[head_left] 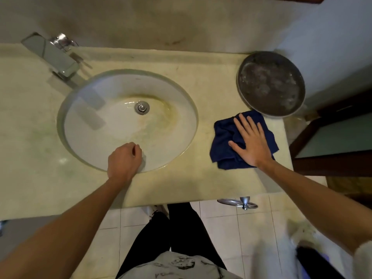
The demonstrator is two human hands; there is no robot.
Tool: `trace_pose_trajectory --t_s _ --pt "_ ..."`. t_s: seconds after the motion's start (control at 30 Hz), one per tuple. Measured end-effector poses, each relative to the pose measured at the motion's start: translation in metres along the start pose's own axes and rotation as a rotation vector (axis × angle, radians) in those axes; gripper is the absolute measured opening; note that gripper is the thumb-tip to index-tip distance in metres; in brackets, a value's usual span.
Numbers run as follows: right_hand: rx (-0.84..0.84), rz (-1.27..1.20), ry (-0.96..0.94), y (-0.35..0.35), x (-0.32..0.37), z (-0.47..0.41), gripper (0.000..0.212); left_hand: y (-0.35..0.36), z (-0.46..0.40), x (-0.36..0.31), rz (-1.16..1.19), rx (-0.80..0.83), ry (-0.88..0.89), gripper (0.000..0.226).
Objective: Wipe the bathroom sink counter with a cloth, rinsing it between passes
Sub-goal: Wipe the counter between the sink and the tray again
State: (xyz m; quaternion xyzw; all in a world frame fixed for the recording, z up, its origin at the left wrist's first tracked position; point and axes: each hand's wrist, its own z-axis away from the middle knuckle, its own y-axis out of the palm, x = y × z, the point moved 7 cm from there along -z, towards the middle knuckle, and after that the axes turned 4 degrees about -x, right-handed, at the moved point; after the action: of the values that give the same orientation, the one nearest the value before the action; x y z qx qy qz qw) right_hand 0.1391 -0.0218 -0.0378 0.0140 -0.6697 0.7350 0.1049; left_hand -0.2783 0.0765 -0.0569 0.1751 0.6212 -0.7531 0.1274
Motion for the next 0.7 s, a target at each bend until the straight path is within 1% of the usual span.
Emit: trace_pose_trajectory --t_s 0.17,0.33,0.43,0.53,0.7 --pt "-0.017 -0.007 0.070 -0.007 -0.038 0.033 0.080 -0.001 0.000 -0.002 0.008 -0.007 0.012 0.041" --pt "-0.070 0.009 0.242 0.000 -0.028 0.072 0.081 0.000 0.000 -0.004 -0.011 -0.020 0.024 0.040" --pt "-0.083 0.022 0.328 0.010 0.005 0.100 0.081 0.001 -0.001 -0.004 -0.017 -0.020 0.021 0.040" --pt "-0.083 0.035 0.377 0.021 0.054 0.102 0.082 0.001 -0.002 -0.005 -0.015 -0.030 0.004 0.038" --pt "-0.059 0.037 0.293 0.040 0.148 0.071 0.084 0.003 -0.004 0.001 0.023 -0.016 -0.046 0.040"
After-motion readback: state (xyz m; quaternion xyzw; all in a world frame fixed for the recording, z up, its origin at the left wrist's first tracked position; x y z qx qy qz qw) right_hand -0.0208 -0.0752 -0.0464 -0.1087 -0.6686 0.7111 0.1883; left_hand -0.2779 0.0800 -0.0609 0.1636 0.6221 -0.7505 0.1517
